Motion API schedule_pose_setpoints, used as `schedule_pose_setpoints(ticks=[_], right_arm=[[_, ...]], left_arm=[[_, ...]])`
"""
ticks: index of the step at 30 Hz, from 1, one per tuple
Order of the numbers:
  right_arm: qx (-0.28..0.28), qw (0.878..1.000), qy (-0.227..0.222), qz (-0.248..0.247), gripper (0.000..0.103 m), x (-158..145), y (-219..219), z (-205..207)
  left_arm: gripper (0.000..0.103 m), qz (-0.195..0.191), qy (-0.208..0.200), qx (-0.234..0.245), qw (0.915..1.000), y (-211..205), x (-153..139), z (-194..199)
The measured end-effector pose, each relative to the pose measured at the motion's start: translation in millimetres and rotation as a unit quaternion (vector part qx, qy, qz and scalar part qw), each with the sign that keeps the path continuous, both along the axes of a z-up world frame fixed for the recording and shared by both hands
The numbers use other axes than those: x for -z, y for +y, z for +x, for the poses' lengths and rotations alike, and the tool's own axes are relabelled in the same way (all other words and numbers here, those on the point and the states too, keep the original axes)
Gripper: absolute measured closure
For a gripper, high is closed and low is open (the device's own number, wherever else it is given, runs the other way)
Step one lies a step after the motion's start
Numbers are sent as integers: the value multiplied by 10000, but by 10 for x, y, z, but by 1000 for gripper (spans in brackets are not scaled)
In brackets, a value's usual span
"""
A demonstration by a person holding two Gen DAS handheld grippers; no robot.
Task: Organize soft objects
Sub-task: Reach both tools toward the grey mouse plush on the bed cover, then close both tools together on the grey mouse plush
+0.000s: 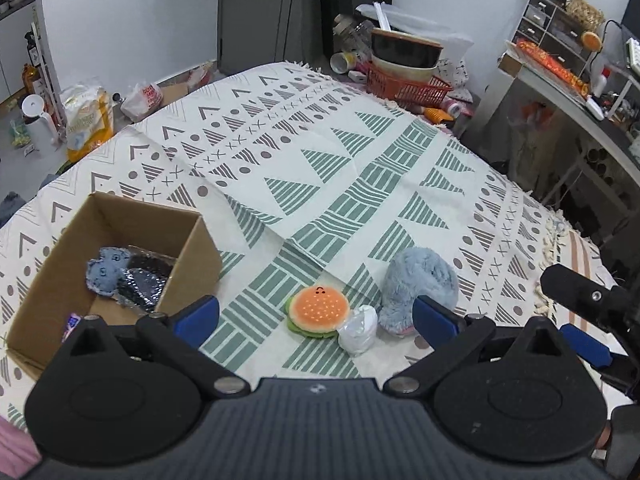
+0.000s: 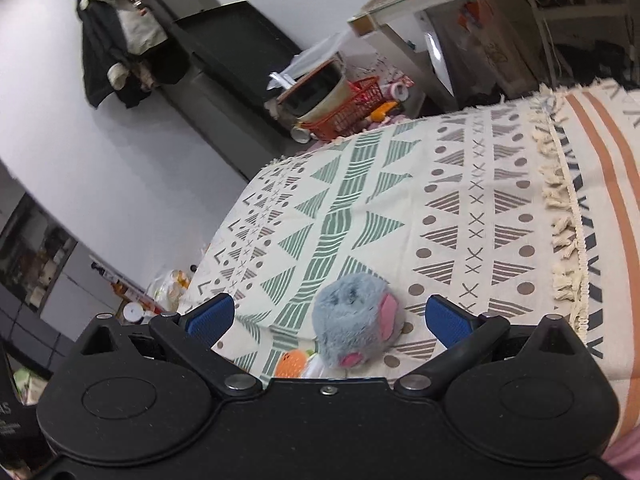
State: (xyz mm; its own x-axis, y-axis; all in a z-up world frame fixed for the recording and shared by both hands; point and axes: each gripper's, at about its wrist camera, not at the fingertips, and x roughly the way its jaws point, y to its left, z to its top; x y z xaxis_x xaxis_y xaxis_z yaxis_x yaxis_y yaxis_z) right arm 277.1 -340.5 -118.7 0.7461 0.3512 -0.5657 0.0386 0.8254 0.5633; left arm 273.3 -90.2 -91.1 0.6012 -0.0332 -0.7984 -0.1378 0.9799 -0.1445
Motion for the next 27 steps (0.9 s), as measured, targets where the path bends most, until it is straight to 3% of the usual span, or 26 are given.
schedule_pose_setpoints(ticks=[5,10,13,17,21,27], right_arm=[[173,9996,202,63,1,180,-67,189],[163,9991,328,210,6,306,-82,309],[230,9983,472,239,15,403,-82,396],[378,9952,717,556,31,554,-160,497],[417,9925,868,756,37,677,-212,553],[349,9894,1095,892,45,822,-179,669]], left_arm=[[2,-51,2,29,10000,-73,130,182],[4,-341,83,0,9994,-126,298,361],[4,-379,99,-1,9992,-187,395,462],[17,-607,121,-32,9981,-238,512,587],[36,-858,227,-20,9960,-258,609,717],[54,-1046,333,29,9939,-295,716,844]])
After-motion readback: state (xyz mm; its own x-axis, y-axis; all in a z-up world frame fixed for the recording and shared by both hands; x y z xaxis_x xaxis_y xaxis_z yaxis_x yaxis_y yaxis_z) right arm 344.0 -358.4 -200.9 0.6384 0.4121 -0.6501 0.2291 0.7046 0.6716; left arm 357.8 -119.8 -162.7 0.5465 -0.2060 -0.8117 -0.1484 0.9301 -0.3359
